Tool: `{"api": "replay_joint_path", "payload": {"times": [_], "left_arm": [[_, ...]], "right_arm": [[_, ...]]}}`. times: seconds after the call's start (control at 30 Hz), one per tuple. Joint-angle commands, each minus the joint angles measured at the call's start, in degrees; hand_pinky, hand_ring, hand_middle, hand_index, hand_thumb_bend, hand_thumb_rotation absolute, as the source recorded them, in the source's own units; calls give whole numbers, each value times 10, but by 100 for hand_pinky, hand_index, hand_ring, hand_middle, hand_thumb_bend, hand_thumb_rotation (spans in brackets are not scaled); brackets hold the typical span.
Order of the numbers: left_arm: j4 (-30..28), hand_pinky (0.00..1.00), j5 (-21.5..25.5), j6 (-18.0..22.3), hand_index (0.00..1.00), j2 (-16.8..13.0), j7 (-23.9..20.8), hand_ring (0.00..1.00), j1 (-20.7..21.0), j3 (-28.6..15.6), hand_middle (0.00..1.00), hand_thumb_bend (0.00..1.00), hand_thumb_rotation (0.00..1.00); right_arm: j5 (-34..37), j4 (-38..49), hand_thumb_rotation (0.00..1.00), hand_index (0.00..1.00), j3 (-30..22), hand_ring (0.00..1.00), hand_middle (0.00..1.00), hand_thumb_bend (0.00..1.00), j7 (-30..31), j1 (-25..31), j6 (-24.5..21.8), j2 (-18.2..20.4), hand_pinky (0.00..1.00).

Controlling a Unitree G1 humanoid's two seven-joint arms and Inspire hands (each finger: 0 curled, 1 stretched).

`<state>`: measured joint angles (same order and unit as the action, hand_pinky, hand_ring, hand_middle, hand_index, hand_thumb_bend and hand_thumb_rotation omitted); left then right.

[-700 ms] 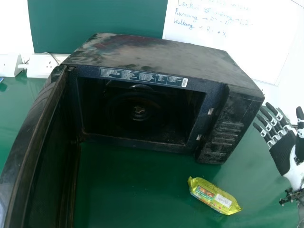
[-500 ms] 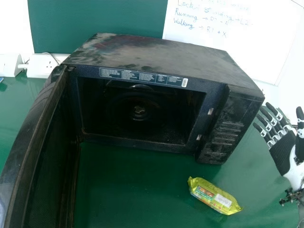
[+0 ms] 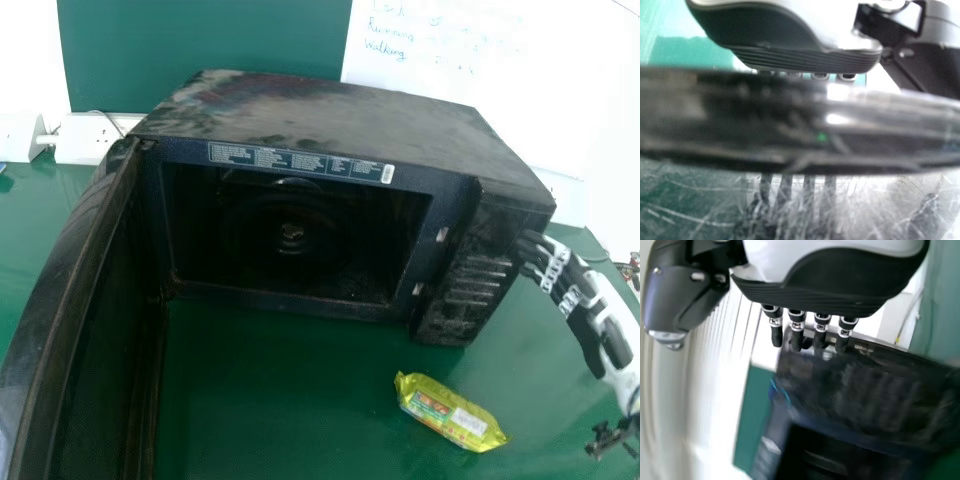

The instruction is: Put biscuit inside oven

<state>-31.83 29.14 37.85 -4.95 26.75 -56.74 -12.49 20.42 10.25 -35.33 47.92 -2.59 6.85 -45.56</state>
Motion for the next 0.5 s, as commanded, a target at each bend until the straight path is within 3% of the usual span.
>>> {"api": "replay_joint_path", "payload": {"times": [0.0, 0.2, 0.33, 0.47], "left_arm": [[-4, 69, 2, -1, 85, 1, -2, 80, -3, -3, 85, 96, 88], [1, 68, 5, 2, 84, -1, 2, 81, -2, -2, 84, 99, 82], [0, 84, 4, 0, 86, -1, 3, 83, -1, -1, 86, 100, 77], [1, 92, 4, 2, 87, -3, 6, 84, -2, -2, 86, 100, 77]], "right_arm": [[-21, 23, 99, 100, 3, 100, 100, 90, 3, 18, 14, -21, 100], [-41, 53, 98, 100, -3, 100, 100, 89, 16, 40, 35, -44, 100], [-45, 67, 98, 100, -7, 100, 100, 89, 24, 54, 27, -59, 100], [-47, 78, 99, 100, -6, 100, 100, 89, 29, 58, 17, -73, 100]]}}
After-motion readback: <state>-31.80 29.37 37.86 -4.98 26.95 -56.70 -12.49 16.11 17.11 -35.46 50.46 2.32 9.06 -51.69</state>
